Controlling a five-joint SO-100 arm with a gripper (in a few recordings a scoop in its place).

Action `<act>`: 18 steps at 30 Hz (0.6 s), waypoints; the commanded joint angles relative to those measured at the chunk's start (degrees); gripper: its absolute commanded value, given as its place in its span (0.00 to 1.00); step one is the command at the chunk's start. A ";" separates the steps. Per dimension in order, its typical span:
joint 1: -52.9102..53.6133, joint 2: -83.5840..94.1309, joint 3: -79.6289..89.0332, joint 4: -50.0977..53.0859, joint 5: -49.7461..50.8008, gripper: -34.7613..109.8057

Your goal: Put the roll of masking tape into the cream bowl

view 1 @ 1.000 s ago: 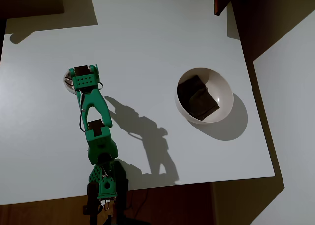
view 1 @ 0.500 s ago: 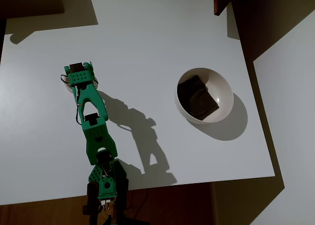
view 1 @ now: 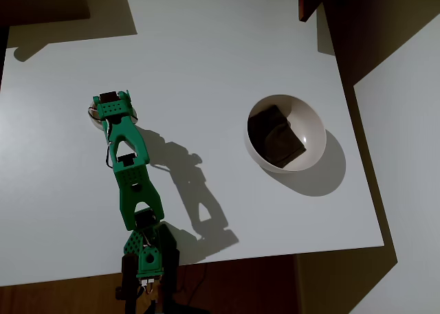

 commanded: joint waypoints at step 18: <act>-2.46 3.16 -3.78 -1.67 0.53 0.18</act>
